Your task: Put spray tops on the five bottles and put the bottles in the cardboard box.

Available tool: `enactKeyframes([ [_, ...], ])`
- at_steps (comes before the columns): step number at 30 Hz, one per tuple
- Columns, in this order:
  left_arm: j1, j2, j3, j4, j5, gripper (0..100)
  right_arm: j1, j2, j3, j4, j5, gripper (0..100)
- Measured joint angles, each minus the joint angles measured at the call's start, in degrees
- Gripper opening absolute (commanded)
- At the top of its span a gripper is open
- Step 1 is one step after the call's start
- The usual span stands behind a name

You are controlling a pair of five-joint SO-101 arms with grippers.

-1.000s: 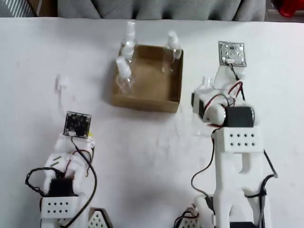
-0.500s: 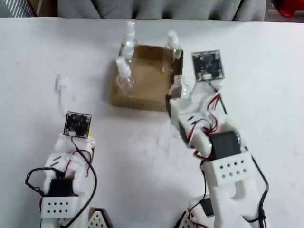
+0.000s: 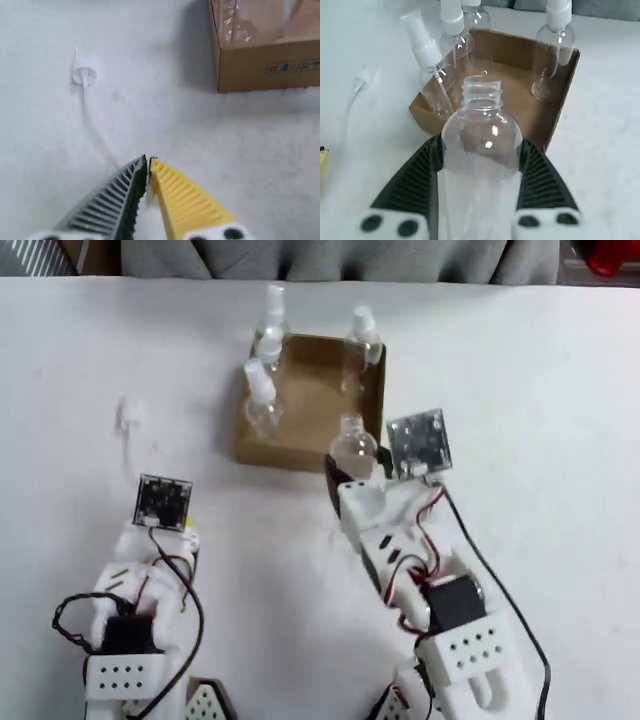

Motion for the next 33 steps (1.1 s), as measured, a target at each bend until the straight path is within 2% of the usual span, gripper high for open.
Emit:
enactKeyframes([
  [15, -0.1, 0.0, 0.0, 0.0, 0.0, 2, -6.2, -16.8, 19.8, -19.1, 0.0, 1.5],
  [25, -1.4, 0.0, -0.3, 0.3, 0.0, 2, -6.6, -26.2, 26.4, -21.0, 0.0, 1.5],
  [33, -8.7, 0.0, -15.2, 11.1, 0.0, 2, -6.6, -31.6, 28.8, -21.0, 0.0, 1.5],
])
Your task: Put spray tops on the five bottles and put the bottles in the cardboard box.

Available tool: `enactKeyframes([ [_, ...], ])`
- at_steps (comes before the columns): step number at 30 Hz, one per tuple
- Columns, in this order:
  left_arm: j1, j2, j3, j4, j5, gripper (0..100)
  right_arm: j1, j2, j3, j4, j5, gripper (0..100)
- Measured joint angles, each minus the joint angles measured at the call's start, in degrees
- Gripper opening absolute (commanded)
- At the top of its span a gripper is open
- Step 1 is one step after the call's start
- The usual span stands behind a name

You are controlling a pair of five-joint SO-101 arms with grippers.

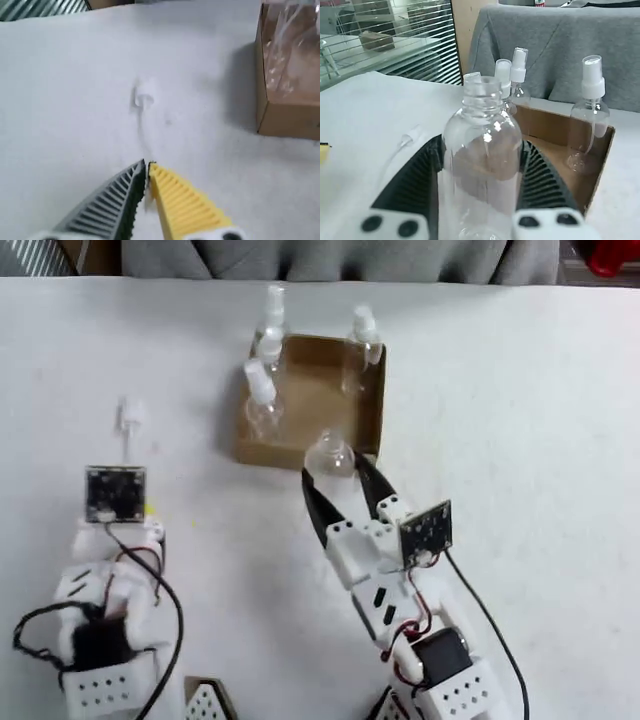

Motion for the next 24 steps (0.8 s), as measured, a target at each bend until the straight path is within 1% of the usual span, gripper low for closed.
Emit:
enactKeyframes([
  [4, -0.1, 0.5, -9.6, 5.9, 0.0, 2, 0.0, -1.0, 0.0, 0.0, 0.0, 1.5],
  [7, -0.6, 7.1, -17.8, 8.5, 0.0, 2, 0.0, -1.7, 0.0, 0.0, 0.0, 1.5],
  [15, -0.6, 33.5, -37.9, 9.7, 0.0, 2, 0.0, -2.4, 0.0, 2.6, 0.0, 1.5],
  [18, -2.2, 44.0, -45.4, 9.7, 0.0, 2, 0.1, -2.4, 0.0, 2.6, 0.0, 1.5],
  [24, -3.3, 65.1, -59.2, 9.7, 0.0, 2, 0.0, -2.4, 0.0, 2.6, 0.0, 1.5],
])
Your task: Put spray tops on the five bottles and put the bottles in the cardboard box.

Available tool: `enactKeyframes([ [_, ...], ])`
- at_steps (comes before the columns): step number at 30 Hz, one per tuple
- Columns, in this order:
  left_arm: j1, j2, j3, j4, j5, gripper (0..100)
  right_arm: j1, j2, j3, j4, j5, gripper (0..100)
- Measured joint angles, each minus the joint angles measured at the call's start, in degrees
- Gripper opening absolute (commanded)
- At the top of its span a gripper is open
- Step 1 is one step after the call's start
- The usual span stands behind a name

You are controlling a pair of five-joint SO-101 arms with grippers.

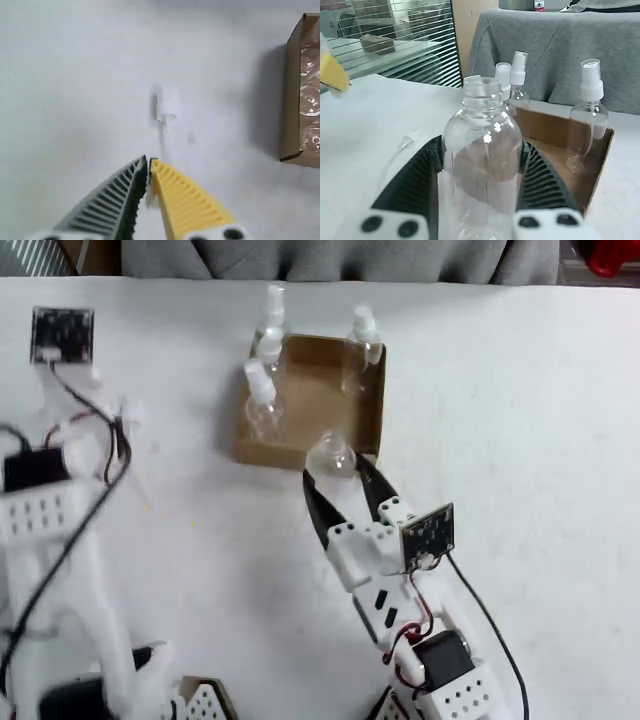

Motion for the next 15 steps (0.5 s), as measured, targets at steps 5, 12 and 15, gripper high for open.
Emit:
enactKeyframes([
  [5, -0.4, 16.0, -10.1, 0.0, 0.0, 2, 0.0, 0.0, 0.0, 0.0, 0.0, 1.5],
  [12, -0.4, 34.3, -23.0, 0.0, 0.0, 17, 0.0, 0.0, 0.0, 0.0, 0.0, 1.5],
  [15, -0.4, 40.4, -27.8, 0.0, 0.0, 16, 0.0, 0.0, 0.0, 0.0, 0.0, 1.5],
])
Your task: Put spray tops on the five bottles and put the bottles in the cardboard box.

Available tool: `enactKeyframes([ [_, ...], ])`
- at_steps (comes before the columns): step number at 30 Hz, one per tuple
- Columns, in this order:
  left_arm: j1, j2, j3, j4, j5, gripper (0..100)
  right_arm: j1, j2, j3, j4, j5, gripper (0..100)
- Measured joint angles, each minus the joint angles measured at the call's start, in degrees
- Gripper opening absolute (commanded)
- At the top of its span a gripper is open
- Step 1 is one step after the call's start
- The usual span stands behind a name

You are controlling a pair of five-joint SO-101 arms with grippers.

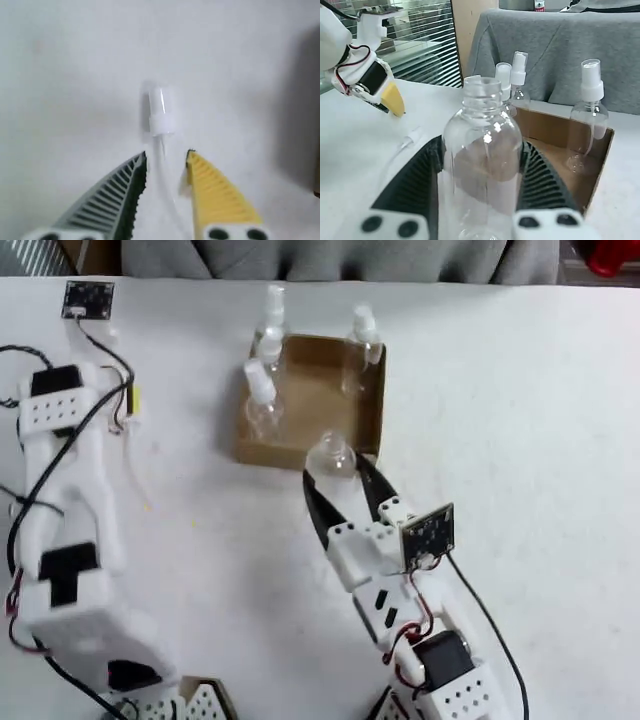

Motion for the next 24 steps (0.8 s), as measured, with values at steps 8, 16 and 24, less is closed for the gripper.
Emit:
enactKeyframes([
  [8, 0.0, 17.8, -18.8, 3.4, 0.0, 16, 0.0, 0.0, 0.0, 0.0, 0.0, 1.5],
  [16, 0.0, 38.2, -44.2, 12.7, 0.0, 16, 0.0, 0.0, 0.0, 0.0, 0.0, 1.5],
  [24, -0.3, 56.6, -69.4, 23.3, -0.1, 16, 0.0, 0.0, 0.0, 0.0, 0.0, 1.5],
])
